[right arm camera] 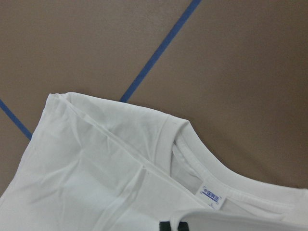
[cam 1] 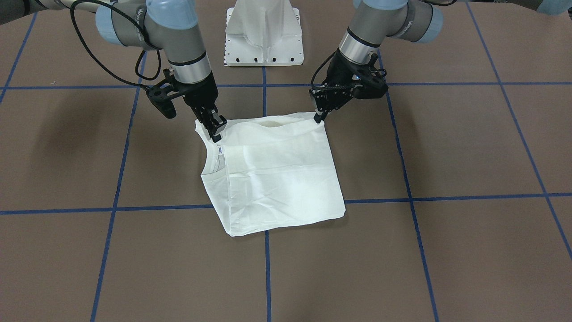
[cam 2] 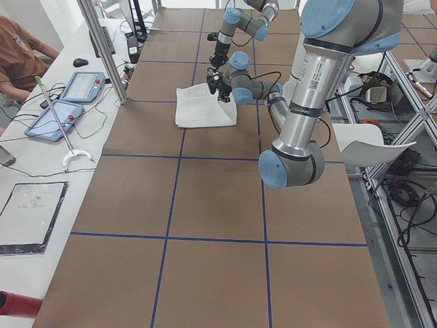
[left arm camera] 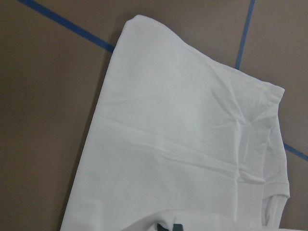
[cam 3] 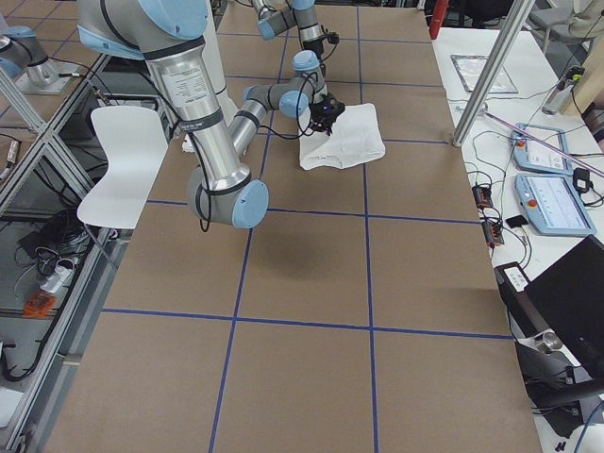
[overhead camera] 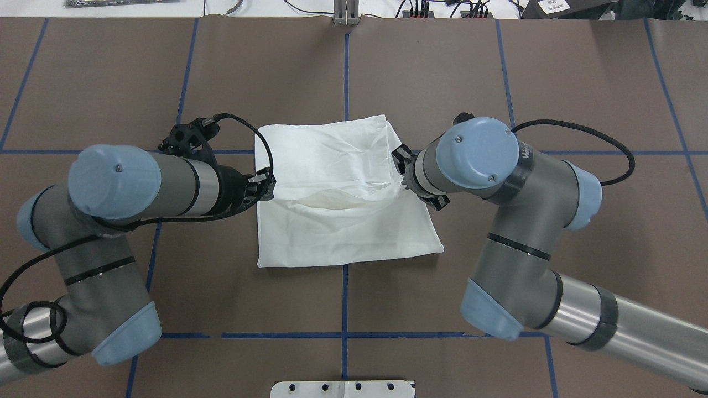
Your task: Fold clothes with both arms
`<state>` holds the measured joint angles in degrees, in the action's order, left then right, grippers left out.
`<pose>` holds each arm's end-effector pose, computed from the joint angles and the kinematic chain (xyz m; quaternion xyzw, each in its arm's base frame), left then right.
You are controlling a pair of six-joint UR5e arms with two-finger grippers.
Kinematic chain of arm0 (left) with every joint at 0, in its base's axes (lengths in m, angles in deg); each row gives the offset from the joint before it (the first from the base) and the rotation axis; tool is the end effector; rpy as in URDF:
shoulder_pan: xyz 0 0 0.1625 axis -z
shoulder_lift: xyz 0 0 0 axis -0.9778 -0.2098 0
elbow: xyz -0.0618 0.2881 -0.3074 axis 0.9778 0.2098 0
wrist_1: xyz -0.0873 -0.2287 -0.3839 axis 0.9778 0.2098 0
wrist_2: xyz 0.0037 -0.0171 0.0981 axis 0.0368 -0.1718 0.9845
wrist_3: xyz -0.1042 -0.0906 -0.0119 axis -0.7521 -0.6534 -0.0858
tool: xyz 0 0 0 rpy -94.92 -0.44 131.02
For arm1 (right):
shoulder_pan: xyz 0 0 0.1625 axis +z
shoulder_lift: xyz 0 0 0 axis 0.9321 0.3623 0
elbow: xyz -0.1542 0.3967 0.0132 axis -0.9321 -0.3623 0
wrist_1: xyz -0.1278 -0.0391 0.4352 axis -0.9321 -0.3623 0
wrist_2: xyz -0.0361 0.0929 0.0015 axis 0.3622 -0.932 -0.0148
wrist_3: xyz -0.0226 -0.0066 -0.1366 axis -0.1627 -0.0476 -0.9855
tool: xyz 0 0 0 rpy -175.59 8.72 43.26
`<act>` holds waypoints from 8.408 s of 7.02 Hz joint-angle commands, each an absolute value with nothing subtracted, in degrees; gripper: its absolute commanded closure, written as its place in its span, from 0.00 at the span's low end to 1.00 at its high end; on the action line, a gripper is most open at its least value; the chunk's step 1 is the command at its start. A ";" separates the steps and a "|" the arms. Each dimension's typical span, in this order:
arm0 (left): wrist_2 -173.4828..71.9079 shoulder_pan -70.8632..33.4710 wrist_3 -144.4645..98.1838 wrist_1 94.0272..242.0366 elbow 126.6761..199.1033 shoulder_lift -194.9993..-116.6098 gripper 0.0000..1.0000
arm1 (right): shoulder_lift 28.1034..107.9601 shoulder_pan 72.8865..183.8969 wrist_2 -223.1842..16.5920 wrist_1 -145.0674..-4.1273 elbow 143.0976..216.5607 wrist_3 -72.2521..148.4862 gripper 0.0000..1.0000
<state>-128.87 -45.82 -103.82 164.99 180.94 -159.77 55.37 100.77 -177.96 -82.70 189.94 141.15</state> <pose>0.4976 -0.4418 0.2234 0.0563 0.5431 -0.2257 0.8068 -0.5358 -0.4702 0.2167 -0.0511 -0.4309 0.4359 0.7885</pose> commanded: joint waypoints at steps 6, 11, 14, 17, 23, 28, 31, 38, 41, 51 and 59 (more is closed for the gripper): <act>-128.92 -37.82 -98.76 175.41 157.19 -169.51 1.00 | 38.41 107.34 -182.14 -71.15 159.10 135.26 1.00; -129.01 -32.12 -93.77 180.93 148.14 -172.33 0.49 | 38.39 113.38 -188.35 -68.16 155.57 126.07 0.00; -131.28 -29.57 -84.32 181.21 148.12 -171.37 0.51 | 44.60 118.58 -192.76 -67.99 156.61 113.25 0.00; -140.93 -23.52 -62.89 181.39 152.93 -163.66 0.50 | 61.27 130.59 -205.83 -69.21 167.74 87.37 0.00; -159.94 1.71 -16.37 178.77 158.84 -143.35 0.27 | 86.01 154.87 -216.24 -76.45 174.88 30.56 0.00; -168.56 15.27 -5.68 174.62 161.13 -133.05 0.00 | 87.87 160.78 -212.63 -99.19 188.17 18.19 0.00; -167.07 15.18 -5.77 174.54 160.78 -132.78 0.00 | 88.31 160.17 -212.90 -99.01 188.08 17.92 0.00; -166.45 15.10 -8.85 174.54 161.22 -132.78 0.00 | 87.96 159.38 -212.81 -99.01 188.08 18.45 0.00; -166.63 15.01 -8.94 174.54 161.04 -132.78 0.00 | 87.96 159.29 -212.90 -99.01 188.08 18.54 0.00; -165.04 13.51 -13.43 173.91 166.14 -129.80 0.00 | 86.82 157.79 -214.92 -95.69 183.87 18.98 0.00; -164.60 13.43 -14.04 175.59 167.02 -130.50 0.00 | 86.82 157.79 -214.92 -95.58 183.08 18.89 0.00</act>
